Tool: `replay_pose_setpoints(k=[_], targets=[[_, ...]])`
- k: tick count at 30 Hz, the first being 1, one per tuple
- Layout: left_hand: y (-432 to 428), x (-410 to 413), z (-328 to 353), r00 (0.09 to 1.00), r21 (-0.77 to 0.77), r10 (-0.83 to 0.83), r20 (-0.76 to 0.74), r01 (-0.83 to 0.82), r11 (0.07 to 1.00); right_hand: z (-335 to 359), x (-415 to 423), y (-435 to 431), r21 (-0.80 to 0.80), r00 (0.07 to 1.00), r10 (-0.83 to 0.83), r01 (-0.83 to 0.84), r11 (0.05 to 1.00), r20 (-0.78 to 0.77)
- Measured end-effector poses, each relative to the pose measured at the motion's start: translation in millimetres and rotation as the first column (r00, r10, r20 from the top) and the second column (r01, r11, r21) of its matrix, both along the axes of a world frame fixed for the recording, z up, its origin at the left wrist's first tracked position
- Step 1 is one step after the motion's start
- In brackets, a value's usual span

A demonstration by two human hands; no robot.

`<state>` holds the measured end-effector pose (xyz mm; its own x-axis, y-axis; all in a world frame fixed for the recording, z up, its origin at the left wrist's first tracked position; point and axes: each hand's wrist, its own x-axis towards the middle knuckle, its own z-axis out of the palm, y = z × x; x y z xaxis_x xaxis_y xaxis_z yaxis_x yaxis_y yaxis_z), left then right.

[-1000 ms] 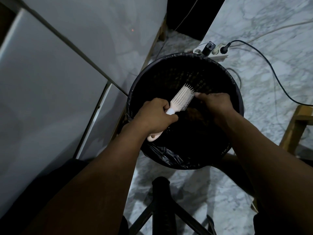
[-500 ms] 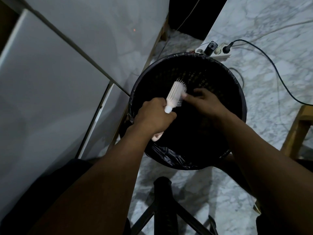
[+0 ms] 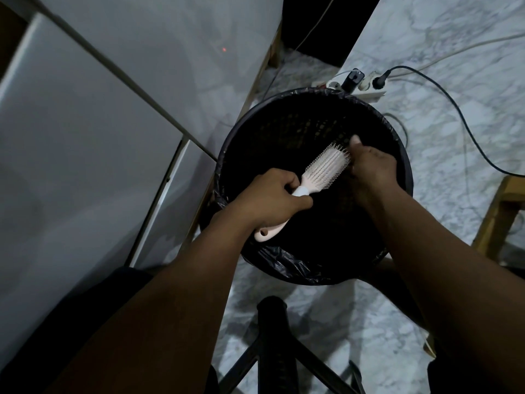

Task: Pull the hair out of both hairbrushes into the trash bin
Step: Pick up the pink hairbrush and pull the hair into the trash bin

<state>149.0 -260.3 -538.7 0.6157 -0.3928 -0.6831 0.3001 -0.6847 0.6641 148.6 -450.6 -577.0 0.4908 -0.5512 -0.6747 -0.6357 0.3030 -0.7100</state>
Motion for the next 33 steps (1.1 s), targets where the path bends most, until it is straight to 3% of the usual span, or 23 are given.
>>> replay_pose_setpoints(k=[2, 5, 7, 11, 13, 15, 17, 18, 20, 22, 23, 26, 28, 31, 33], targets=[[0, 0, -3, 0.999, 0.042, 0.027, 0.038, -0.028, 0.999, 6, 1, 4, 0.126, 0.996, 0.043, -0.034, 0.991, -0.075], [0, 0, -7, 0.99, 0.09, 0.105, 0.098, -0.114, 0.989, 16, -4, 17, 0.085, 0.868, 0.435, -0.428, 0.9, -0.24], [0, -1, -9, 0.988, 0.093, 0.111, 0.108, -0.121, 0.988, 19, -7, 28, 0.102, 0.82, 0.54, -0.531, 0.841, -0.19], [-2, -4, -13, 0.988, 0.069, 0.129, 0.089, -0.135, 0.988, 8, -6, 30, 0.135, 0.858, 0.514, -0.51, 0.85, 0.003], [-2, -1, -14, 0.981, 0.015, 0.189, 0.039, -0.19, 0.982, 3, -6, 25, 0.326, 0.912, 0.4, -0.407, 0.853, 0.091], [-2, 2, -12, 0.962, -0.021, 0.27, -0.036, -0.271, 0.962, 4, -7, 23, 0.554, 0.955, 0.27, -0.293, 0.779, 0.125], [0, 1, -12, 0.943, -0.025, 0.323, -0.078, -0.326, 0.945, 7, -7, 22, 0.653, 0.981, 0.157, -0.196, 0.731, 0.118], [2, -1, -10, 0.936, -0.02, 0.344, -0.073, -0.346, 0.938, 8, -6, 21, 0.644, 0.99, 0.109, -0.144, 0.752, 0.094], [7, -6, -4, 0.921, 0.003, 0.386, -0.041, -0.387, 0.922, 15, -8, 23, 0.506, 0.992, 0.12, -0.125, 0.854, 0.043], [12, -12, 6, 0.913, 0.035, 0.408, 0.005, -0.408, 0.912, 27, -13, 26, 0.201, 0.958, 0.286, -0.276, 0.94, -0.022], [14, -15, 14, 0.912, 0.051, 0.409, 0.041, -0.411, 0.91, 36, -15, 26, 0.065, 0.915, 0.398, -0.394, 0.917, -0.074], [16, -21, 47, 0.91, 0.076, 0.372, 0.185, -0.391, 0.917, 71, -16, 24, -0.151, 0.655, 0.709, -0.753, 0.64, -0.261], [16, -24, 80, 0.9, 0.116, 0.327, 0.287, -0.371, 0.921, 109, -11, 23, -0.252, 0.523, 0.781, -0.852, 0.46, -0.343], [17, -32, 145, 0.879, 0.193, 0.254, 0.404, -0.353, 0.915, 183, -3, 22, -0.356, 0.439, 0.831, -0.878, 0.318, -0.34], [21, -37, 191, 0.847, 0.201, 0.212, 0.487, -0.345, 0.917, 240, -2, 25, -0.453, 0.446, 0.839, -0.846, 0.281, -0.312]])
